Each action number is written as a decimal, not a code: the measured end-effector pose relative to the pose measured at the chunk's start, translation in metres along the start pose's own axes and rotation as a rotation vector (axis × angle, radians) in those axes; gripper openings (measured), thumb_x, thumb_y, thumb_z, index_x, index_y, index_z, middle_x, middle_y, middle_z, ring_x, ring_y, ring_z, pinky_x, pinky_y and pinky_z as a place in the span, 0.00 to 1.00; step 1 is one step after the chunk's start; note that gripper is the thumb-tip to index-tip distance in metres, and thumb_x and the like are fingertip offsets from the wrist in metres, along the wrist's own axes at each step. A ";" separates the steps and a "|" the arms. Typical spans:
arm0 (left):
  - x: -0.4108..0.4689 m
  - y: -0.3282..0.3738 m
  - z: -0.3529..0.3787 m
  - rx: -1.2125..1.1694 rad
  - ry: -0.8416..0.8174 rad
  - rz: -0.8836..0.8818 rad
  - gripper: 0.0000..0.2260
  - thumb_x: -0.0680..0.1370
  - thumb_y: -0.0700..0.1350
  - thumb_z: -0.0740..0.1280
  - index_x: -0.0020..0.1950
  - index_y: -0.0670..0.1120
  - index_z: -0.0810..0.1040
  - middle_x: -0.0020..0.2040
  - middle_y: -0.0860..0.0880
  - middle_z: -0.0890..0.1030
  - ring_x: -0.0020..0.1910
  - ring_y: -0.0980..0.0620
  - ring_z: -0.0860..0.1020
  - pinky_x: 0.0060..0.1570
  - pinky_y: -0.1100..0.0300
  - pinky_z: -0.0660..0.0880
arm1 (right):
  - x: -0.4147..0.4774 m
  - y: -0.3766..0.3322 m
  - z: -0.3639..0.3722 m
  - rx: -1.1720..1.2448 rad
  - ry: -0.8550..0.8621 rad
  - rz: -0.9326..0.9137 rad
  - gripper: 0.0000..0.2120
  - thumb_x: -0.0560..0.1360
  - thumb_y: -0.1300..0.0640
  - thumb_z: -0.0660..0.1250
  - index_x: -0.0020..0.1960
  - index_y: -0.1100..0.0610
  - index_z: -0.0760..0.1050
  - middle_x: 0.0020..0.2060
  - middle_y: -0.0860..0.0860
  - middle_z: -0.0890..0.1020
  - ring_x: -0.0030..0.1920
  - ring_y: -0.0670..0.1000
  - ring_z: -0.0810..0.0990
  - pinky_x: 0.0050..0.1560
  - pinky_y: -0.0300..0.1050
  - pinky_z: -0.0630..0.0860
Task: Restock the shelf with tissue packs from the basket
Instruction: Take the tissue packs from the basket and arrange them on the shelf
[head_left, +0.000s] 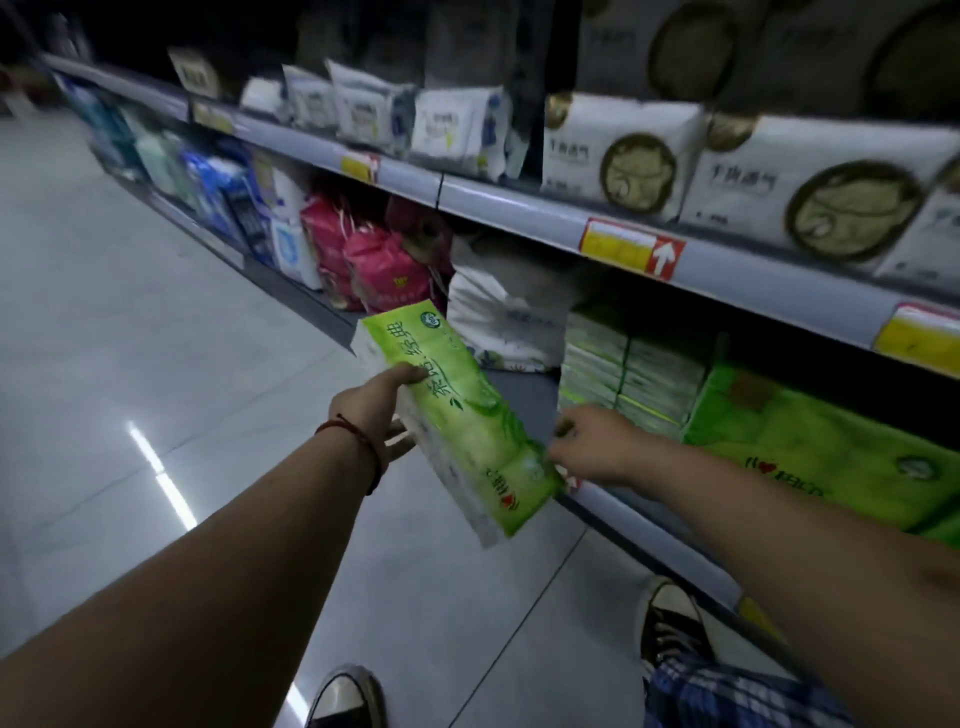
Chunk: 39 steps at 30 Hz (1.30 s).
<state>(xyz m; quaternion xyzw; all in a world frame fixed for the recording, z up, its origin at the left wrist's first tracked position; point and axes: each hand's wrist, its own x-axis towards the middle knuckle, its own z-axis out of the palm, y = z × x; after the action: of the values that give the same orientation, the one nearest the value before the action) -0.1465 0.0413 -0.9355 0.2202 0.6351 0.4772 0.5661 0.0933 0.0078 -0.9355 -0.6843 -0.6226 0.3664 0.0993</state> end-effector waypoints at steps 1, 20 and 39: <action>-0.009 0.008 0.001 -0.021 0.000 0.022 0.13 0.71 0.46 0.80 0.49 0.45 0.80 0.49 0.45 0.82 0.48 0.43 0.82 0.36 0.54 0.77 | -0.006 -0.010 -0.007 0.125 0.028 0.028 0.12 0.77 0.55 0.69 0.42 0.62 0.71 0.39 0.58 0.70 0.38 0.53 0.70 0.39 0.46 0.65; -0.045 0.013 -0.027 0.373 -0.537 0.004 0.23 0.68 0.56 0.79 0.62 0.51 0.84 0.59 0.45 0.86 0.61 0.41 0.82 0.62 0.44 0.79 | -0.031 -0.051 -0.004 1.017 -0.139 0.056 0.16 0.75 0.60 0.75 0.60 0.67 0.80 0.52 0.63 0.87 0.49 0.67 0.86 0.49 0.65 0.83; -0.041 0.015 -0.068 0.385 -0.606 0.007 0.38 0.58 0.57 0.86 0.65 0.48 0.81 0.58 0.42 0.86 0.51 0.41 0.86 0.54 0.46 0.83 | -0.024 -0.054 -0.031 1.435 0.103 0.000 0.15 0.76 0.61 0.74 0.61 0.61 0.78 0.53 0.60 0.86 0.55 0.65 0.85 0.54 0.71 0.80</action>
<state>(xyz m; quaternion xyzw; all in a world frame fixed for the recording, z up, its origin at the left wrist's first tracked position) -0.2030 -0.0106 -0.9086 0.4563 0.5160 0.2639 0.6752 0.0714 0.0071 -0.8720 -0.4667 -0.2228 0.6524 0.5541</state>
